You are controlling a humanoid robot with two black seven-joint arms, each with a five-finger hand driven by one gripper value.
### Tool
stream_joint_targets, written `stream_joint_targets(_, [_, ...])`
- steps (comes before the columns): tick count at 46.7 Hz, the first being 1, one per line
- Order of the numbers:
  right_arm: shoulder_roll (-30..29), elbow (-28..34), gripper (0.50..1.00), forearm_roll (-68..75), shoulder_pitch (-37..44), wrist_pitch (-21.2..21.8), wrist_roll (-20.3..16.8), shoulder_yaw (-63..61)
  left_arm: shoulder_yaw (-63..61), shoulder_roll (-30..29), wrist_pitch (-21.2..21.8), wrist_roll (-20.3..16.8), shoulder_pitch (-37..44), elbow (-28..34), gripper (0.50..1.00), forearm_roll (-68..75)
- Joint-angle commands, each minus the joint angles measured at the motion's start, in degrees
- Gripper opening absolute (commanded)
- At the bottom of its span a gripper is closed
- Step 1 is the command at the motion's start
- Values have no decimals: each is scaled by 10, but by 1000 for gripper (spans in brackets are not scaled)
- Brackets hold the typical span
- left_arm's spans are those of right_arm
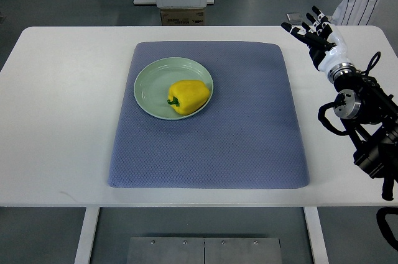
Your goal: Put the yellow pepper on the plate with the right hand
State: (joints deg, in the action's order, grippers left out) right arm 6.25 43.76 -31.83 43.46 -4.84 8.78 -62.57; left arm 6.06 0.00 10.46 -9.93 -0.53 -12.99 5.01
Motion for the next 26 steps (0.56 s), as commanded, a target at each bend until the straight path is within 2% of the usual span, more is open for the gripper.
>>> stream_joint_targets(1, [0,3,1000,12,0,-1,2,-3,0,0,0,0,0,0,1000,0])
stream_joint_targets(26, [-23,0,1000,13,-25,-1,-1,-14,0,0,0,0,0,1,1000,0])
